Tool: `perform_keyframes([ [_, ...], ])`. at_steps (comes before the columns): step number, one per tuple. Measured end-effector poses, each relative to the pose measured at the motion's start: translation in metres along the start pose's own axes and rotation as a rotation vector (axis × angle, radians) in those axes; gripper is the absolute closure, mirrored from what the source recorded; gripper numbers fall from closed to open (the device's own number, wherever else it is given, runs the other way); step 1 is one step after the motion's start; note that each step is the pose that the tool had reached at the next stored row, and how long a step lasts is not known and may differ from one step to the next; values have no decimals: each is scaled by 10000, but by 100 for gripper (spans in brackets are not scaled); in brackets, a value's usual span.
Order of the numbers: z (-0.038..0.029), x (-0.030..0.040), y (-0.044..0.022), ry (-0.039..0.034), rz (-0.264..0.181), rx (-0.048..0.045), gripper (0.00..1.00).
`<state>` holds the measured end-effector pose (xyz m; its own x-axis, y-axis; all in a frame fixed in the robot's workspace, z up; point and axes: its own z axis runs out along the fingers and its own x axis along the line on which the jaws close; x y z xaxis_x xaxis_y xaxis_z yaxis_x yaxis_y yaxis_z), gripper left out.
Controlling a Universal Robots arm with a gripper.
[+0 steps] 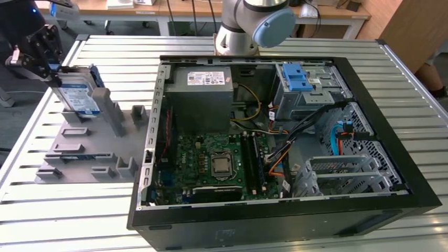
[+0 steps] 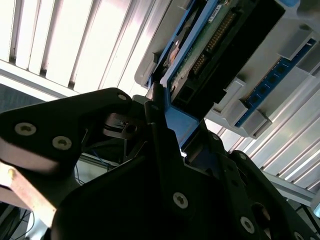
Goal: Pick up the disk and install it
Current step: 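Pick up the disk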
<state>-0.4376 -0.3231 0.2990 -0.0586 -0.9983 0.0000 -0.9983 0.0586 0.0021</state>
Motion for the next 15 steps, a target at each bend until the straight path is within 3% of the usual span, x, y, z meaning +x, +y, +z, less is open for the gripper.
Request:
perform_keyframes([
  [15, -110, 0, 1, -1, 0, 0, 64],
])
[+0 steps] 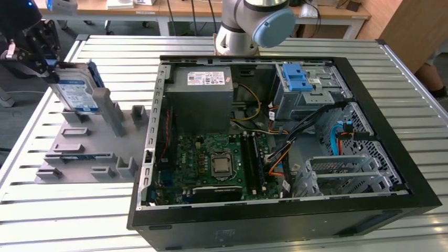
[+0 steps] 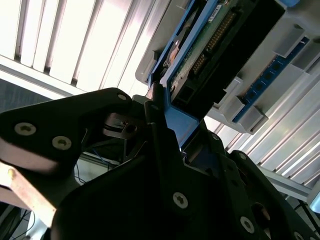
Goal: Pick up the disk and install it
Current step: 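Pick up the disk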
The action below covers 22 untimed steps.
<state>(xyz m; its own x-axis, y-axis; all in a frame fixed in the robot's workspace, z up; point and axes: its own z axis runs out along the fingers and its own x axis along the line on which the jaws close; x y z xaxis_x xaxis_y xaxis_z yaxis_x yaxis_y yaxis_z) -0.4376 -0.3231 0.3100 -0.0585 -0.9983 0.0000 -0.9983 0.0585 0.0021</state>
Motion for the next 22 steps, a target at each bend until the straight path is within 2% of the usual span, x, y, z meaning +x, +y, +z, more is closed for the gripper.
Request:
perform_keyframes([
  [11, -81, 0, 0, 1, 0, -1, 64],
  [22, -135, 0, 0, 0, 0, 2, 64],
])
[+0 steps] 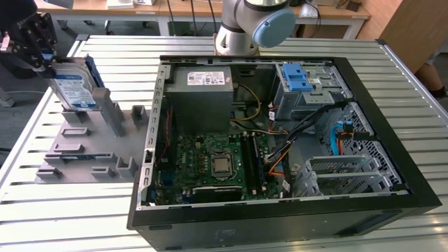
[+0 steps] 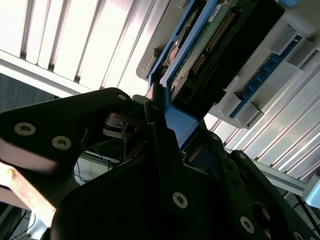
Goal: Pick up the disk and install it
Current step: 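Pick up the disk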
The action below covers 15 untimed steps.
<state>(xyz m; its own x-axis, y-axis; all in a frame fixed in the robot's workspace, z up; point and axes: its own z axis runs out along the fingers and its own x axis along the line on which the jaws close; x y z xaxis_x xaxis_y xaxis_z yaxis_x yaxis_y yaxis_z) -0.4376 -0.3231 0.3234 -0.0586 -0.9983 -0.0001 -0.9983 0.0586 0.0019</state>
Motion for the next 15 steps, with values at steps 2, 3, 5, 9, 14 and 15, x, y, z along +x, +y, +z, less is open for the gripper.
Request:
perform_keyframes([
  [2, -4, 0, 0, 1, 0, -2, 64],
  [3, -5, 0, 0, 1, 0, -2, 64],
  [5, -14, 0, 0, 1, 0, -2, 64],
  [9, -19, 0, 0, 2, 0, -4, 64],
  [14, -42, 0, 0, 2, 0, -4, 64],
  [15, -48, 0, 0, 2, 0, -4, 64],
])
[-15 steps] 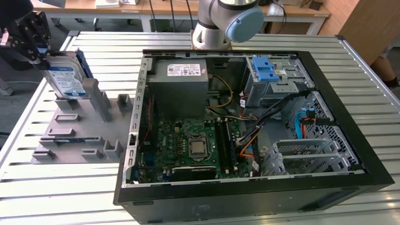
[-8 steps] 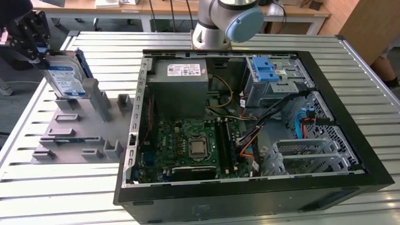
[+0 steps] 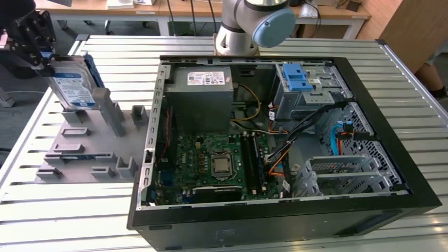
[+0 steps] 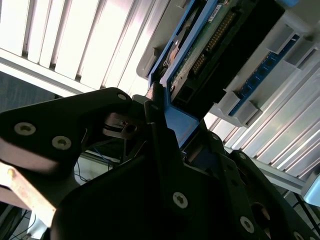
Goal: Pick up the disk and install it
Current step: 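Pick up the disk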
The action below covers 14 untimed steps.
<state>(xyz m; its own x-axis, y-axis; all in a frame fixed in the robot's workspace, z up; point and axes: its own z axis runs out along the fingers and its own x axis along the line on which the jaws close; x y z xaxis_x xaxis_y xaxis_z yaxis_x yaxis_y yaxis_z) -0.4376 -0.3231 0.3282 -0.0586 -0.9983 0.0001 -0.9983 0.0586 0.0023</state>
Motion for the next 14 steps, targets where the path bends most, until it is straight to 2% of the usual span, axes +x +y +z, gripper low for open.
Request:
perform_keyframes([
  [14, -42, 0, 0, 0, 0, 1, 64],
])
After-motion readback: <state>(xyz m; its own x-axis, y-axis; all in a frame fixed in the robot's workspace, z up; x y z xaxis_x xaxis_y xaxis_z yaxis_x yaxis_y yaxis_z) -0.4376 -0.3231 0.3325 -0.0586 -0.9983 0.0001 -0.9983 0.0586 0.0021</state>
